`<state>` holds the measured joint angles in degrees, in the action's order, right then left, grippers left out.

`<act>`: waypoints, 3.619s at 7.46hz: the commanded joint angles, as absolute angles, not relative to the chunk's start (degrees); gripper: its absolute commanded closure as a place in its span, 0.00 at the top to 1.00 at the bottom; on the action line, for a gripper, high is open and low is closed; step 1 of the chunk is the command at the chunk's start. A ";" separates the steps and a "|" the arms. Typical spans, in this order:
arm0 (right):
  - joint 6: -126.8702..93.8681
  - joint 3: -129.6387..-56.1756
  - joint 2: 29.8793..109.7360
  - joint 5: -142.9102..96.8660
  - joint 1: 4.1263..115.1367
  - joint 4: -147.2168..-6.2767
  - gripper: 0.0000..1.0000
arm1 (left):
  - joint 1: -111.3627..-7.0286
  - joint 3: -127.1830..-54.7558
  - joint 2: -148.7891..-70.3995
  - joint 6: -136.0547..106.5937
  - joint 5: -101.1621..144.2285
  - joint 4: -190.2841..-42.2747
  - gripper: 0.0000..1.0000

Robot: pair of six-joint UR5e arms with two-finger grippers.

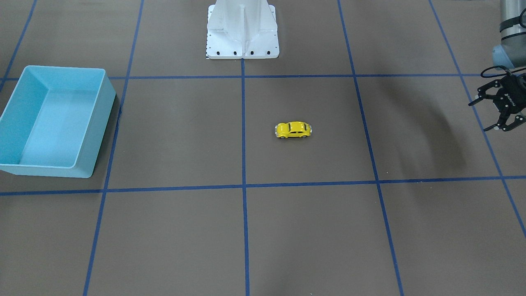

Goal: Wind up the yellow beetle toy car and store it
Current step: 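Release the car with the left gripper and let it roll forward, then move the right gripper from the bin over to the yellow car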

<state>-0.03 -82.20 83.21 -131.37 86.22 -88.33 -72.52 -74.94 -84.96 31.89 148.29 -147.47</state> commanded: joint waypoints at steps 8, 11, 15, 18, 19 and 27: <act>-0.09 -84.28 75.61 -131.40 81.59 -85.78 1.00 | -72.16 -78.66 -88.68 -33.89 141.42 -144.07 1.00; -0.52 -92.23 68.74 -122.21 70.53 -86.65 1.00 | -72.86 -91.11 -91.31 -33.75 139.06 -115.29 1.00; -0.35 -99.03 67.33 -126.83 60.23 -86.66 1.00 | -77.14 -93.34 -91.14 -21.60 135.19 -104.90 1.00; -0.35 -100.71 58.92 -121.14 49.33 -96.19 1.00 | -84.01 -96.49 -91.15 -3.65 130.36 -92.03 1.00; 1.21 -101.51 58.19 -121.03 47.48 -96.50 1.00 | -85.76 -97.11 -90.19 -3.43 130.78 -91.15 1.00; 10.81 -91.34 54.85 -107.93 32.87 -81.84 1.00 | -87.28 -96.85 -91.23 -15.82 134.91 -81.12 1.00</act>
